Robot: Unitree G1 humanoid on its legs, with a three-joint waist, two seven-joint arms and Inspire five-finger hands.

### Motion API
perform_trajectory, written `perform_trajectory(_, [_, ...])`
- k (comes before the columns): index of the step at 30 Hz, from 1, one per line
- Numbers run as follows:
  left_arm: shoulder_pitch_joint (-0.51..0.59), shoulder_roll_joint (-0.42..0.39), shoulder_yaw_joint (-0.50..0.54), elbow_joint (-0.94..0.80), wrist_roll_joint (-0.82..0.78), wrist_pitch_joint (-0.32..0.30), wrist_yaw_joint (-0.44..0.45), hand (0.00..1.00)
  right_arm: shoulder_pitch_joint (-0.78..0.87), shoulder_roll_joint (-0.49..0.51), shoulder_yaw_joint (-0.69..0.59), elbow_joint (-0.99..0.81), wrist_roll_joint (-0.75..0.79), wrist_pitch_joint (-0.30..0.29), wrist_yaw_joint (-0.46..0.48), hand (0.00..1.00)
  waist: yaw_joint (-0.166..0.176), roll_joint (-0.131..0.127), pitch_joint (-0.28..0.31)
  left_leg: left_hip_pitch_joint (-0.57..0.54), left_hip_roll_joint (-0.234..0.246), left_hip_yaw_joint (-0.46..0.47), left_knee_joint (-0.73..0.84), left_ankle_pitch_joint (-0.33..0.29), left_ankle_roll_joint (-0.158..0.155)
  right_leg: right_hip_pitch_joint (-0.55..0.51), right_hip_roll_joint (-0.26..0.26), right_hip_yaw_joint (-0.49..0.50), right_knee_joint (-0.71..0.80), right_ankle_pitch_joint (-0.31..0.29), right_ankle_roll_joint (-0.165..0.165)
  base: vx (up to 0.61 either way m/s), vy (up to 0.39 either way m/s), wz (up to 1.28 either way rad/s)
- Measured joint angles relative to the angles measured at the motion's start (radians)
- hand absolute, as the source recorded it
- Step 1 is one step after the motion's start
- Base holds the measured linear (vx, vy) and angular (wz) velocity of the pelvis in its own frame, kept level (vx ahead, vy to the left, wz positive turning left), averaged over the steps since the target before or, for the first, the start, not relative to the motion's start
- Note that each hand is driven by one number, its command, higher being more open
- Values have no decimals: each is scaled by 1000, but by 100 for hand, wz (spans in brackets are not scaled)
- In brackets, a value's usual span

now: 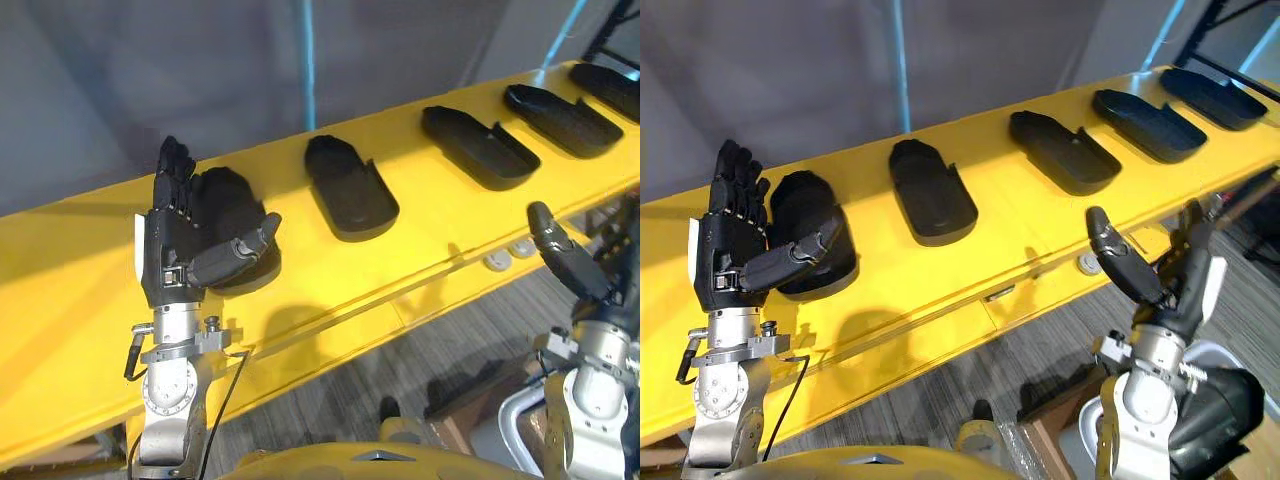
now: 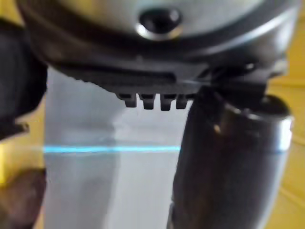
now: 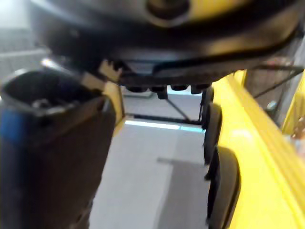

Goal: Walk over and take three plastic housings, then place them on the shelf

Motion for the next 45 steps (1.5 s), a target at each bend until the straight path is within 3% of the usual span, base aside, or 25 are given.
perform_trajectory(8, [-85, -20, -239, -63, -24, -66, 5, 100, 127, 89, 40, 5, -81, -57, -91, 100, -29, 39, -20, 67, 18, 113, 3, -25, -23, -6, 30, 82, 0, 4, 3, 11, 5, -36])
perform_trajectory(13, [-89, -27, -252, -96, 9, -72, 114, 100, 114, 85, 126, 3, -78, -120, -80, 100, -19, 41, -23, 79, 38, 140, 43, -59, -19, -15, 61, 132, -17, 18, -5, -27, -32, -38])
perform_trajectory(15, [-71, -38, -242, -125, 29, -72, 170, 100, 86, 73, 195, 4, -73, -121, -61, 100, 20, 43, -24, 38, 10, -16, 107, -147, 31, -47, 90, 202, -17, 32, -17, -72, 2, -97])
perform_trajectory(16, [-55, -38, -220, -143, 53, -71, 200, 100, 61, 68, 239, 6, -73, -121, -47, 100, 50, 42, -23, 19, -14, -115, 148, -200, 77, -57, 107, 250, -23, 40, -29, -91, 50, -158])
perform_trajectory(17, [-29, -40, -189, -174, 83, -71, 249, 100, 13, 50, 316, 16, -81, -121, -27, 100, 81, 47, -21, -4, -51, -293, 198, -266, 121, -73, 139, 316, -27, 52, -43, -84, 82, -158])
perform_trajectory(18, [-19, -40, -174, -186, 92, -72, 263, 100, -16, 30, 349, 30, -83, -121, -19, 100, 92, 51, -23, -14, -57, -346, 223, -289, 119, -82, 151, 333, -26, 56, -42, -56, 89, -119])
perform_trajectory(20, [-10, -43, -154, -191, 93, -79, 262, 100, -46, 2, 382, 44, -83, -120, -3, 100, 99, 51, -24, -26, -66, -354, 254, -311, 120, -95, 152, 348, -13, 61, -34, -19, 91, -38])
perform_trajectory(24, [-4, -74, -87, -191, 87, -124, 249, 100, -47, -3, 399, 47, -80, -117, -4, 100, 149, 20, 4, -52, -89, -371, 316, -316, 120, -154, 157, 343, 65, 67, -25, -17, 60, -34])
perform_trajectory(27, [-3, -79, -67, -192, 84, -173, 237, 100, -17, 6, 386, 48, -60, -115, -9, 100, 145, 30, 44, -58, -107, -413, 413, -354, 138, -164, 162, 327, 129, 65, -28, -53, 50, -42])
perform_trajectory(30, [0, -78, -69, -197, 86, -200, 209, 100, 37, 27, 368, 48, -18, -122, 4, 100, 141, 36, 51, -55, -119, -391, 452, -406, 146, -186, 169, 339, 155, 75, -15, -136, 95, -67])
perform_trajectory(31, [4, -78, -63, -212, 91, -204, 212, 100, 55, 38, 367, 48, 8, -127, 20, 100, 141, 28, 71, -45, -121, -353, 475, -426, 149, -188, 171, 328, 152, 101, -17, -319, 48, -111])
perform_trajectory(32, [7, -76, -45, -226, 92, -207, 223, 100, 71, 41, 371, 50, 9, -129, 43, 100, 147, 20, 81, -42, -108, -303, 472, -423, 161, -177, 167, 299, 86, 151, -66, -335, 27, -114])
perform_trajectory(33, [5, -78, -27, -231, 92, -213, 228, 100, 73, 41, 376, 51, 8, -132, 55, 100, 145, 21, 86, -45, -105, -278, 467, -417, 166, -180, 155, 260, 75, 133, -115, -303, -13, -115])
perform_trajectory(34, [0, -77, -4, -230, 92, -220, 242, 100, 63, 34, 386, 54, 9, -140, 70, 100, 142, 16, 86, -53, -86, -232, 459, -400, 169, -222, 144, 174, 165, 99, -145, -239, -22, -92])
perform_trajectory(36, [0, -77, 23, -225, 91, -219, 249, 100, 40, 30, 398, 63, 14, -155, 91, 100, 143, 12, 84, -56, -64, -201, 415, -355, 166, -240, 110, 75, 327, 26, -152, -211, -49, -63])
perform_trajectory(37, [0, -76, 28, -220, 83, -213, 245, 100, 5, 30, 406, 88, 20, -165, 92, 100, 141, 8, 82, -61, -50, -200, 390, -326, 162, -236, 78, 37, 444, -44, -154, -87, -104, -22])
perform_trajectory(38, [1, -76, 28, -212, 84, -199, 244, 100, -40, 28, 417, 131, 20, -167, 84, 100, 143, -1, 78, -68, -47, -200, 366, -298, 154, -215, 41, 25, 544, -112, -146, -69, -131, -12])
perform_trajectory(41, [2, -75, 33, -167, 84, -163, 246, 100, -126, 3, 456, 262, 16, -144, 52, 100, 149, -26, 62, -122, -47, -207, 370, -268, 128, -158, -24, 12, 579, -208, -115, -53, -226, -3])
perform_trajectory(42, [2, -80, 39, -122, 83, -133, 249, 100, -148, -11, 466, 323, 0, -117, 36, 100, 151, -17, 55, -150, -55, -242, 363, -248, 119, -147, 0, -7, 510, -204, -78, -57, -178, -8])
perform_trajectory(43, [3, -80, 38, -114, 82, -126, 248, 100, -148, -13, 466, 335, 0, -112, 32, 100, 152, -10, 53, -153, -54, -253, 352, -242, 119, -145, 6, -7, 490, -200, -71, -66, -124, -18])
perform_trajectory(44, [3, -77, 39, -98, 69, -110, 246, 100, -151, -16, 466, 377, -1, -97, 19, 100, 152, 4, 47, -161, -48, -270, 307, -208, 111, -128, 28, -1, 398, -182, -41, -68, -188, -36])
perform_trajectory(45, [0, -78, 40, -98, 8, -109, 228, 100, -134, -11, 459, 410, -2, -85, 13, 100, 150, 1, 53, -169, -25, -250, 283, -181, 86, -108, 36, -6, 324, -205, -48, -88, -236, -37])
